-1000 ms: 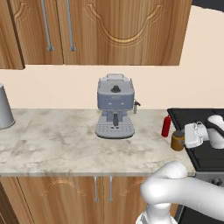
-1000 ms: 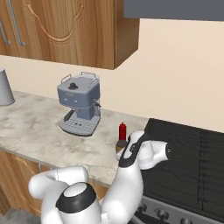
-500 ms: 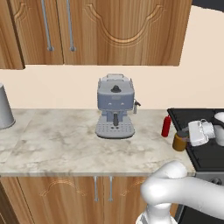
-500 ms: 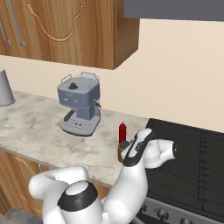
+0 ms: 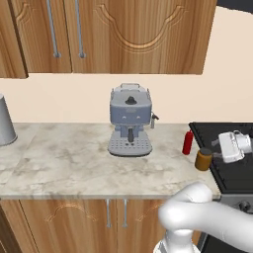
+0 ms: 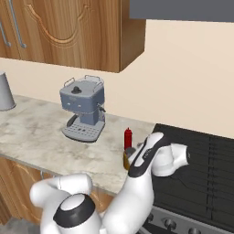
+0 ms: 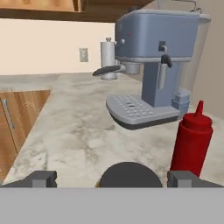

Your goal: Collect the turmeric, ketchup, and shaker from the cabinet and place them next to the stove.

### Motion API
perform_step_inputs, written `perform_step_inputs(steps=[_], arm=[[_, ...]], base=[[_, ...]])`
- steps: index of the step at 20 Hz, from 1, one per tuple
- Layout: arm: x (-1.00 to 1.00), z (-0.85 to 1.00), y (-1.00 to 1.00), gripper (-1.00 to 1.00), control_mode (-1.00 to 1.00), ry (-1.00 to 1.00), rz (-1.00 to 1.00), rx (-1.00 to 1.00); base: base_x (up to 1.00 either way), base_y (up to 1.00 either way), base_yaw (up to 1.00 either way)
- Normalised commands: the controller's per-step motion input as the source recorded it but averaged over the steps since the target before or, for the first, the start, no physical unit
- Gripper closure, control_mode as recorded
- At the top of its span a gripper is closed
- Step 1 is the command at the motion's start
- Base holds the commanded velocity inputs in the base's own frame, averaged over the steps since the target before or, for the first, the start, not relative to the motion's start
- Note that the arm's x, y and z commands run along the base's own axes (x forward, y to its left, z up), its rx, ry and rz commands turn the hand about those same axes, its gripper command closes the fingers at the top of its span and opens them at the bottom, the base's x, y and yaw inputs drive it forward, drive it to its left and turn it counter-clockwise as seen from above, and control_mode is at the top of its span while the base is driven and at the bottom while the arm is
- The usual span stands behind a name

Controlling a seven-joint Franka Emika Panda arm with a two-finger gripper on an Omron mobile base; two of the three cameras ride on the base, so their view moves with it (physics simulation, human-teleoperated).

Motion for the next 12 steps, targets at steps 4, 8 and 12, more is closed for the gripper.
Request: perform_step_inputs(steps=[4,8,12], arm=[[-0.81,0.74,0.32,-1.0,-1.0,-0.08,0.0,-0.01],[-0.83,0.55,0.95,-1.0,-1.0,0.0,0.0,-0.12],[-0.7,0.45,1.0,-1.0,-1.0,0.0,0.0,-0.17]], base=[[0.0,0.0,0.0],[0.0,0.0,0.0],[0.0,0.0,0.0]])
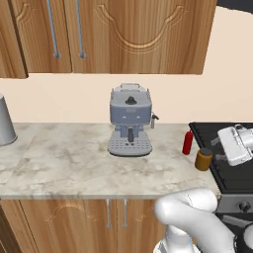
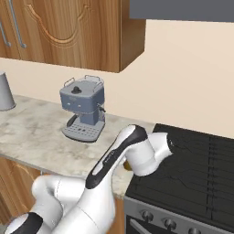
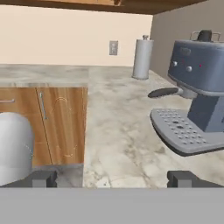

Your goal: Collect the turmeric, ketchup, and shaker from the cabinet and place them next to the stove.

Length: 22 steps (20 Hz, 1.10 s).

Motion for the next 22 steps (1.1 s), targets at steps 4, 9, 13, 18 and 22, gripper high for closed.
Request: perform_step_inputs(steps=[4,9,13,18,22], arm=[[-0.59,0.25,1.0,-1.0,-1.0,0.01,0.0,-0.24],[-0.48,-0.01,1.0,-1.0,-1.0,0.02,0.0,-0.31],[-0.23,-0.18,0.95,-1.0,-1.0,0.07,0.0,-0.26],[-0.14,-0.09,0.1,-1.0,1.0,-0.03,0.01,-0.04],[0.0,0.0,0.0,-1.0,1.0,0.0,0.0,0.0]], base=[[0.0,0.0,0.0],[0.0,0.0,0.0],[0.0,0.0,0.0],[-0.48,0.22,0.13],[-0.33,0.72,0.41]])
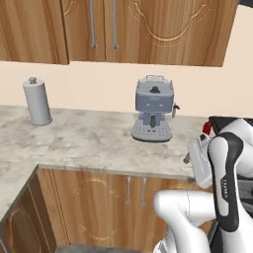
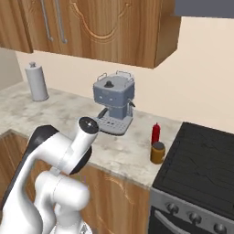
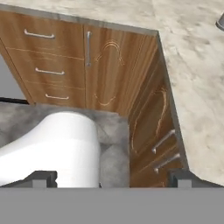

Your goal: Collect the turmeric, ketchup, and shaker from the cabinet and place them next to the stove.

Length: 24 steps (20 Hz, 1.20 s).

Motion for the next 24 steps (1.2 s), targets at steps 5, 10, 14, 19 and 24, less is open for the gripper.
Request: perform_step_inputs(steps=[5,10,14,19,24], arm=[[0.0,0.0,0.0,-1.0,1.0,0.0,0.0,0.0],[0.0,0.0,0.0,-1.0,1.0,0.0,0.0,0.0],[0.0,0.0,0.0,-1.0,1.0,0.0,0.0,0.0],[0.0,0.0,0.0,-1.0,1.0,0.0,0.0,0.0],[0.0,0.0,0.0,-1.0,1.0,0.0,0.0,0.0]], base=[[0.07,0.71,0.46],[0.26,0.27,0.37],[0.3,0.48,0.44],[0.59,0.3,0.43],[0.66,0.23,0.43]])
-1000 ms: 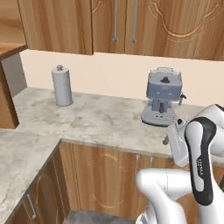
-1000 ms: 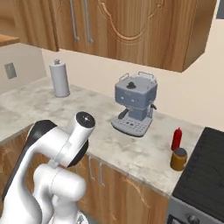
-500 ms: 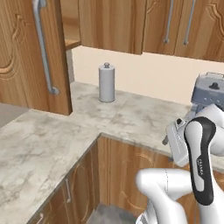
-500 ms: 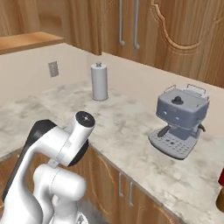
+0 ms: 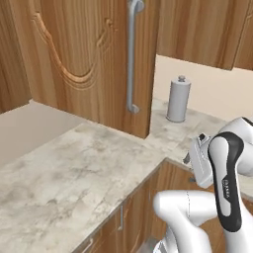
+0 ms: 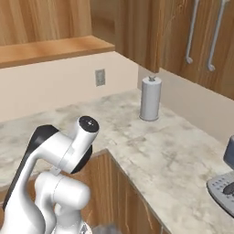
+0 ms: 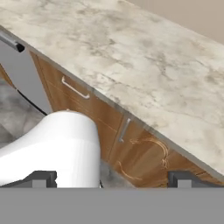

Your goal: Collect the turmeric, ketchup, and shaker from the cabinet and place them next to the stove.

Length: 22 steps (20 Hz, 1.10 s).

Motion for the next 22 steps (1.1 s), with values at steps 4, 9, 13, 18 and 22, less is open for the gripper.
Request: perform_step_inputs(steps=[4,9,13,18,22], arm=[[0.0,0.0,0.0,-1.0,1.0,0.0,0.0,0.0],[0.0,0.0,0.0,-1.0,1.0,0.0,0.0,0.0],[0.0,0.0,0.0,-1.0,1.0,0.0,0.0,0.0],[0.0,0.0,0.0,-1.0,1.0,0.0,0.0,0.0],[0.0,0.0,0.0,-1.0,1.0,0.0,0.0,0.0]], base=[[0.7,0.04,0.44],[0.75,-0.08,0.38],[0.82,0.0,0.42],[0.84,-0.01,0.41],[0.91,0.0,0.33]])
